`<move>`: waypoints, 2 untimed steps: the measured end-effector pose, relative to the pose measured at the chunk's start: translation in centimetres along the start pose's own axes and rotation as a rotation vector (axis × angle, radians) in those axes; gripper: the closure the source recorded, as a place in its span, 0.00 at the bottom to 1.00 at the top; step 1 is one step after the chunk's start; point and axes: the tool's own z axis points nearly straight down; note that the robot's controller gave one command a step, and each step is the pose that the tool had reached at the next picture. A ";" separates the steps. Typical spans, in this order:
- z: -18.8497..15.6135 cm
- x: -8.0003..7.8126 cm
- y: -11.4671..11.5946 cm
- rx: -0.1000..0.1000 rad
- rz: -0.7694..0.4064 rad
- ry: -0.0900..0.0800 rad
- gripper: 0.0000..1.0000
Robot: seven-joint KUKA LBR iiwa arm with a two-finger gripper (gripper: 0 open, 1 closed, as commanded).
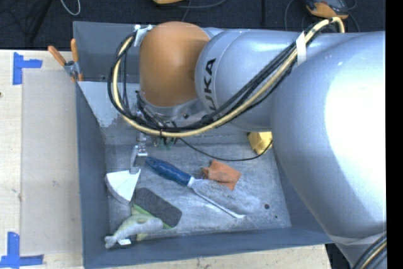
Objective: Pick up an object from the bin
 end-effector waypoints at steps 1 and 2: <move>0.0 0.0 0.0 0.000 0.000 0.000 0.00; 0.1 0.7 -0.1 -0.001 -0.021 -0.005 0.00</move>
Offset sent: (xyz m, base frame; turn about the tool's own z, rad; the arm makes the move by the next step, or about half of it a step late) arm -0.1135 -0.0102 -0.0168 -0.2791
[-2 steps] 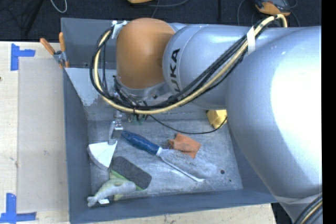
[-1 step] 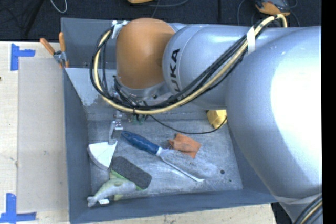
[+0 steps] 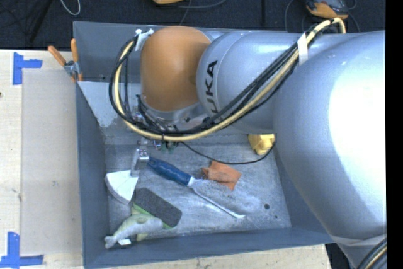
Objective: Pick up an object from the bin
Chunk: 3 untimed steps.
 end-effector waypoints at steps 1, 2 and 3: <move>3.0 6.8 -0.1 0.001 -0.100 0.003 0.00; 6.0 8.4 0.6 0.000 -0.246 0.000 0.00; 6.9 6.1 0.3 -0.004 -0.214 -0.003 1.00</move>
Offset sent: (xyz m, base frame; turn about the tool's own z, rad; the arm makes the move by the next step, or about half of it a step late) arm -0.0804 0.0060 -0.0748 -0.2629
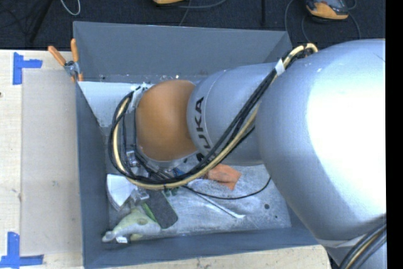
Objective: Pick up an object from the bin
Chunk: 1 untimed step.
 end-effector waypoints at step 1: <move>0.0 0.0 0.0 0.000 0.000 0.000 1.00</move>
Offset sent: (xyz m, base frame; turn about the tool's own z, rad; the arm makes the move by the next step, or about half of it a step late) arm -0.0092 0.0056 0.0890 -0.0350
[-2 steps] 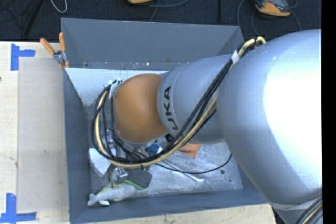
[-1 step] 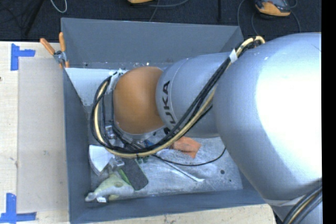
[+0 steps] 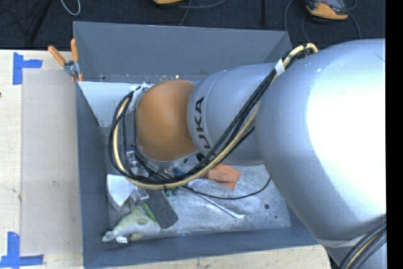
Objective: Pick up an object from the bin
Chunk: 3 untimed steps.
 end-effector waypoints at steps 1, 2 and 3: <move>-3.6 0.7 0.3 0.004 -0.016 0.014 1.00; -7.8 0.2 0.3 0.003 -0.018 0.002 1.00; -12.3 1.2 -0.2 0.005 -0.028 0.014 1.00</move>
Offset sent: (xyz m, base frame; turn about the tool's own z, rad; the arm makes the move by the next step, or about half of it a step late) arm 0.0026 -0.0006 0.0557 -0.0126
